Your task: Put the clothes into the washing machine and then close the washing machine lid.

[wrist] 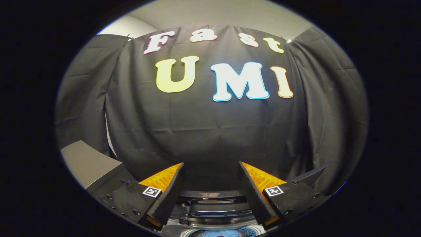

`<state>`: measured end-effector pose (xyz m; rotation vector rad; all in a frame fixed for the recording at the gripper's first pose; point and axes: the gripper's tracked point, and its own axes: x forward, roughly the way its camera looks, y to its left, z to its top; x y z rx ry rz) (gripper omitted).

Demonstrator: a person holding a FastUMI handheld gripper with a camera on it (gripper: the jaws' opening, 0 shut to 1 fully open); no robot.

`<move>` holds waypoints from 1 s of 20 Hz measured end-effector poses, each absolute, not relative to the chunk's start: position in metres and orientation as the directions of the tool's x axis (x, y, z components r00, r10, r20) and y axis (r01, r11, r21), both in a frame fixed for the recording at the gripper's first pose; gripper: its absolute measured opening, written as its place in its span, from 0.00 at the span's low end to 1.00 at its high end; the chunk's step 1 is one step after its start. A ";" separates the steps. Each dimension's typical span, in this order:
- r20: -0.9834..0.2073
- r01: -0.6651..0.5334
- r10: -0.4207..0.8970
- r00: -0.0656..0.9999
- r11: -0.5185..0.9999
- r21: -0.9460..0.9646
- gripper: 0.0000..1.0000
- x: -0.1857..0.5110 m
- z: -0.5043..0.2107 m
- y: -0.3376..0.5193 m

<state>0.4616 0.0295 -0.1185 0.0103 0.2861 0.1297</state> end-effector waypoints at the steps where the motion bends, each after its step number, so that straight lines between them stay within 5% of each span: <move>1: -0.283 -0.129 0.131 0.950 0.991 0.027 0.98 0.456 -0.119 0.029; 20: -0.240 -0.144 0.143 0.960 0.990 0.013 0.98 0.376 -0.118 0.021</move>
